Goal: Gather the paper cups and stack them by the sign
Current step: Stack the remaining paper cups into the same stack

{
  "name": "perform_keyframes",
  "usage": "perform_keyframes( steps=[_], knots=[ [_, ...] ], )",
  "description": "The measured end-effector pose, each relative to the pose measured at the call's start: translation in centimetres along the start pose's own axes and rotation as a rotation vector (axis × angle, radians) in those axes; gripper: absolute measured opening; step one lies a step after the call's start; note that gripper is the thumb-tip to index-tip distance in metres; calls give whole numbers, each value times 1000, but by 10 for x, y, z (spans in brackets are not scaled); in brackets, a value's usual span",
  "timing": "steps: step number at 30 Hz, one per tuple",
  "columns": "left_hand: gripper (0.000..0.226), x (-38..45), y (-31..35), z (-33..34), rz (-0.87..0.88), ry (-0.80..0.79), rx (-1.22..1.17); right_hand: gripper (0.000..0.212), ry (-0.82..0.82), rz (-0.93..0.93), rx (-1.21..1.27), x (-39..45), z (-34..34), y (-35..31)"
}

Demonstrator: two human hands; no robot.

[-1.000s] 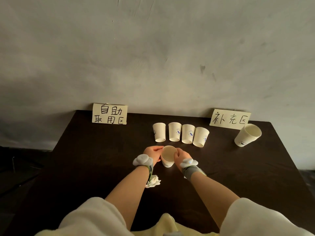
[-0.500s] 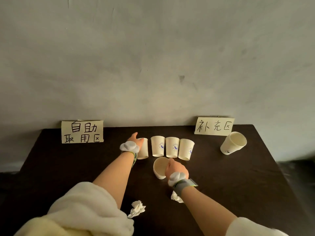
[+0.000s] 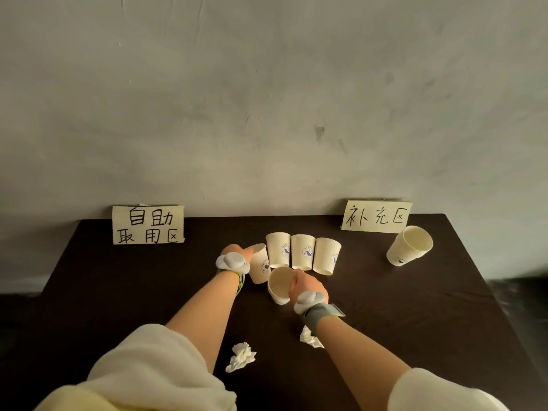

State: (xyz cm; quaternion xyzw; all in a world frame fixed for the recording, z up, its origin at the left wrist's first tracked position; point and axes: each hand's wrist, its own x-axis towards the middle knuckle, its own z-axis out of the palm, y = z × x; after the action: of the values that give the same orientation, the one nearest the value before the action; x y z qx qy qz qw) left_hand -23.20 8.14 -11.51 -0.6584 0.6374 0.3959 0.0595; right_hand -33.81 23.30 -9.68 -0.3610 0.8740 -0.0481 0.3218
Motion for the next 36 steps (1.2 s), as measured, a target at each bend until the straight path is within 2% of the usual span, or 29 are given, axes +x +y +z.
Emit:
perform_keyframes(
  steps=[2, 5, 9, 12, 14, 16, 20, 24, 27, 32, 36],
  knots=[
    [49, -6, -11, 2, 20, 7, 27, 23, -12, 3, 4, -6, 0, -1],
    [23, -15, -24, 3, 21, 19, -4, 26, -34, 12, 15, -16, 5, 0],
    [12, -32, -36, 2, 53, 41, -2, 25, -49, 20, 9, -27, 13, 4],
    [21, -45, -45, 0, 45, 19, 31, 26, -50, 24, 10, -38, 15, 4],
    [16, -49, -45, -1, 46, 17, 28, 27, -58, 35, 27, -39, 17, 4],
    [12, -55, -45, -3, 64, 42, -46, 29, -65, 33, 54, -42, 18, 4],
    [31, -64, -46, -11, 135, 124, -189, 39, -67, 63, 162, -48, 18, 6],
    [33, -77, -42, -21, 234, 229, -373, 57, -92, 115, 386, -44, 33, 14],
    [32, -96, -34, -25, 271, 245, -523, 60, -60, 130, 502, -38, 39, 23],
    [30, -119, -26, -19, 369, 165, -466, 47, 102, 84, 678, -66, 6, 12],
    [30, -129, -24, -11, 443, 153, -308, 57, 122, -16, 766, -61, -7, 7]
  ],
)
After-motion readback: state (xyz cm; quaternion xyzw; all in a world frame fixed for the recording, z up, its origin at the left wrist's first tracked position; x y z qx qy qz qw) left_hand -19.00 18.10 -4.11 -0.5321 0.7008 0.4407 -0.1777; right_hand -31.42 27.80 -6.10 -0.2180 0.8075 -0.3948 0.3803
